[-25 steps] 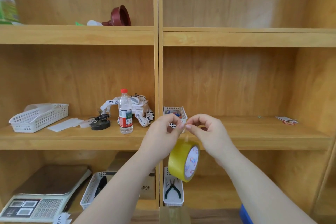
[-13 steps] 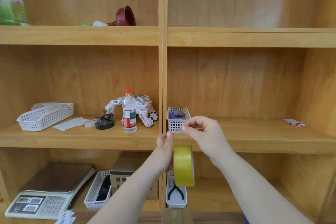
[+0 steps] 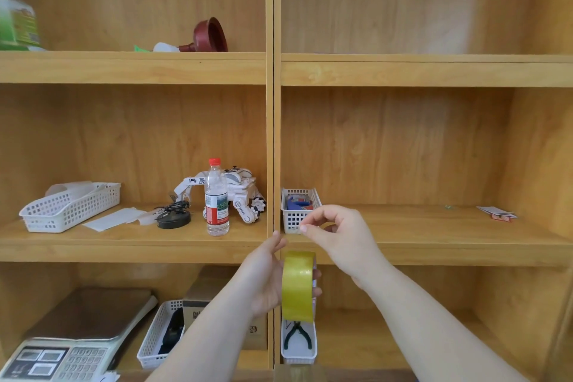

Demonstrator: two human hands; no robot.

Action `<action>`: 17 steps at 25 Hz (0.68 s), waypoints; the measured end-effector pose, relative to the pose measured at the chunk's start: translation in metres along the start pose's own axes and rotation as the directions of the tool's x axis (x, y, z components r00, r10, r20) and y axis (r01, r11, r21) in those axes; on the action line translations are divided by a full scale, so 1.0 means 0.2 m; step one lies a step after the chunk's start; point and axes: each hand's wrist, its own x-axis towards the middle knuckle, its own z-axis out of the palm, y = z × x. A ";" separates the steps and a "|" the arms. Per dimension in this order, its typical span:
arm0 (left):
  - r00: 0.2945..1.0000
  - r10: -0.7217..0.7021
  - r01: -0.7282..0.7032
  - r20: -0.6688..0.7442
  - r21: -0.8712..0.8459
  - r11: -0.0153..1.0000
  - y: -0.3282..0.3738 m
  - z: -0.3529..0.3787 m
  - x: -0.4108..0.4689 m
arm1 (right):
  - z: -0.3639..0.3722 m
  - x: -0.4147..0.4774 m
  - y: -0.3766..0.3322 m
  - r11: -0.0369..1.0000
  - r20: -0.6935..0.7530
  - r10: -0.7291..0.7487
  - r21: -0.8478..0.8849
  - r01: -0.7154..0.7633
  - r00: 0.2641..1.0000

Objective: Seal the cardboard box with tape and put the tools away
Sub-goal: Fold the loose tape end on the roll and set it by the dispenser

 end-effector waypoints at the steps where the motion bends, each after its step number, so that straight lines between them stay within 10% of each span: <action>1: 1.000 0.012 -0.012 0.016 0.001 1.000 0.00 0.00 0.00 | -0.01 0.01 0.00 1.000 -0.007 0.003 0.002 -0.003 1.000; 17: 0.955 0.297 -0.255 -0.021 0.451 0.855 -0.06 0.04 0.00 | -0.07 0.04 0.05 0.977 -0.102 0.191 0.117 -0.179 0.976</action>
